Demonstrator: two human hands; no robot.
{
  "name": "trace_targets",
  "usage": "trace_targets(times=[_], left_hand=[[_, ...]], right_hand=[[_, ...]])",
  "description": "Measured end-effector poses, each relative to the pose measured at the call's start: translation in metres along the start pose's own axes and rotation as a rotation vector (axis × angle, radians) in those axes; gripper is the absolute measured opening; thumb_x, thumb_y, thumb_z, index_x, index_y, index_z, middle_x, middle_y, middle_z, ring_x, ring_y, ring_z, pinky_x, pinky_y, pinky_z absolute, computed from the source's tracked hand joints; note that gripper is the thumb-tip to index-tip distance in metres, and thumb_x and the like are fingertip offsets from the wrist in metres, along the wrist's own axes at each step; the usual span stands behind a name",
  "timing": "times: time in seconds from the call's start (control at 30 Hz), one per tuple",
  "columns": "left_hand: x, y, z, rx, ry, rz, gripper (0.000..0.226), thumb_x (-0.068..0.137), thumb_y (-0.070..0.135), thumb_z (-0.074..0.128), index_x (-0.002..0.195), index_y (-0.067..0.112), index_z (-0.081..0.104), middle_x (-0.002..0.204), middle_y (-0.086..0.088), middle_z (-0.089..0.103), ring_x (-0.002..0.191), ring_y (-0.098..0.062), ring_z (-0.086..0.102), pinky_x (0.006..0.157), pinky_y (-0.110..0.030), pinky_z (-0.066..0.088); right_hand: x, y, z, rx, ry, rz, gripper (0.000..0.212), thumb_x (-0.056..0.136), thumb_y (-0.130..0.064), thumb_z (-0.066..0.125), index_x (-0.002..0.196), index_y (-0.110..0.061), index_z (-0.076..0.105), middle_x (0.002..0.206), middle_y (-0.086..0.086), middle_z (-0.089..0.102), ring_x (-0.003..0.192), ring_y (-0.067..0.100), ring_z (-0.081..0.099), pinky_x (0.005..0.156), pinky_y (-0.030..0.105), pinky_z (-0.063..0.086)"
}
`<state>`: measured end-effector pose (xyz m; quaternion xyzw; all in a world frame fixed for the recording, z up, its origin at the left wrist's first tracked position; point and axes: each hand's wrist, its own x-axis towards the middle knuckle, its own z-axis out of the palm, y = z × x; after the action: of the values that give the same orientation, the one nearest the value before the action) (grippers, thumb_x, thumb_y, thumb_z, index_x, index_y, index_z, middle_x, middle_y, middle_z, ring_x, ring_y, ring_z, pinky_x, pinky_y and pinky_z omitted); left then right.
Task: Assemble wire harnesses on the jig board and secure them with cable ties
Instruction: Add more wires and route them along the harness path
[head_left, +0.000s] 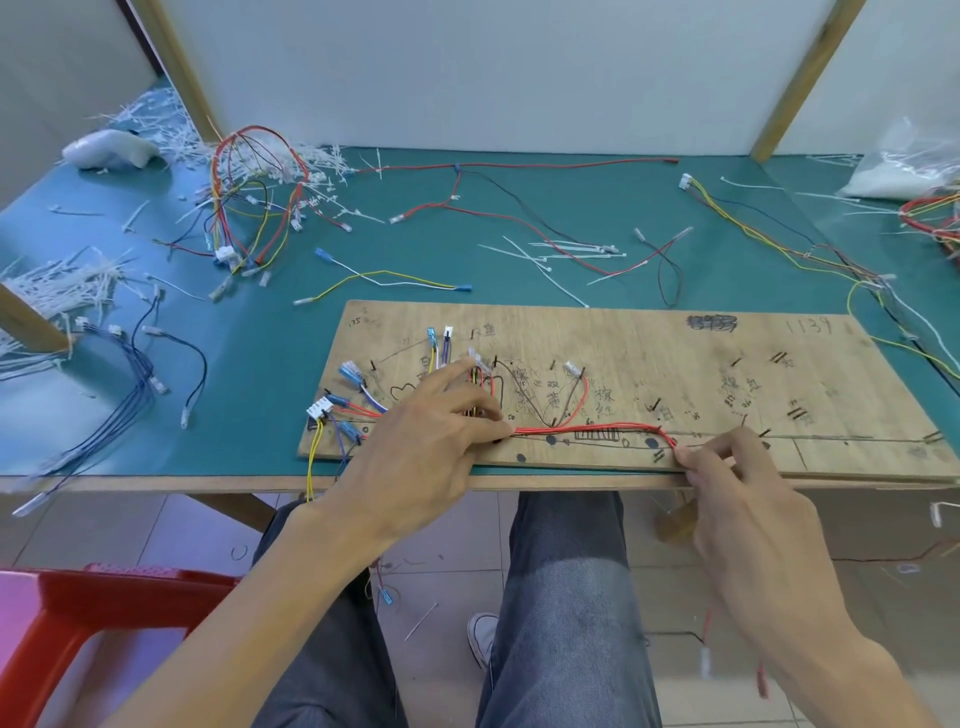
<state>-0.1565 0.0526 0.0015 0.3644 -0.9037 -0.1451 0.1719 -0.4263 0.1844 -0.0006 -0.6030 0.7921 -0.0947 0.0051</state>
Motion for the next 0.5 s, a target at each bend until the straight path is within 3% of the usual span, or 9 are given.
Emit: trace_targets(times=[0.17,0.3,0.4,0.5], left_hand=[[0.001,-0.001,-0.01,0.052,-0.08,0.021,0.037,0.099,0.008,0.062,0.129,0.026,0.074,0.142,0.007,0.062,0.153,-0.022,0.034,0.121,-0.031,0.031],[0.001,0.001,-0.013,0.08,-0.042,0.019,0.05,0.097,0.007,0.061,0.141,0.032,0.06,0.16,0.007,0.044,0.145,-0.021,0.044,0.104,-0.042,0.051],[0.007,0.004,-0.012,0.065,0.049,-0.07,0.05,0.102,0.009,0.053,0.146,0.03,0.045,0.154,0.005,0.048,0.131,-0.022,0.056,0.092,-0.042,0.057],[0.013,0.005,-0.008,0.131,0.063,-0.127,0.044,0.103,0.008,0.051,0.145,0.021,0.055,0.146,0.005,0.058,0.132,-0.02,0.055,0.096,-0.044,0.055]], right_hand=[[0.001,-0.002,0.001,0.033,0.034,0.023,0.045,0.075,0.016,0.073,0.114,-0.008,0.074,0.11,0.009,0.057,0.052,0.041,0.057,0.048,0.045,0.052],[0.0,0.0,0.004,0.042,0.054,0.008,0.046,0.072,0.018,0.075,0.112,-0.005,0.074,0.109,0.01,0.057,0.05,0.041,0.057,0.045,0.047,0.052],[0.001,0.001,0.005,0.052,0.064,0.008,0.049,0.071,0.019,0.073,0.113,-0.005,0.074,0.11,0.011,0.058,0.053,0.042,0.059,0.047,0.048,0.053],[0.0,0.002,0.006,0.043,0.082,-0.001,0.049,0.07,0.018,0.074,0.112,-0.007,0.075,0.108,0.01,0.057,0.05,0.041,0.057,0.045,0.047,0.052]])
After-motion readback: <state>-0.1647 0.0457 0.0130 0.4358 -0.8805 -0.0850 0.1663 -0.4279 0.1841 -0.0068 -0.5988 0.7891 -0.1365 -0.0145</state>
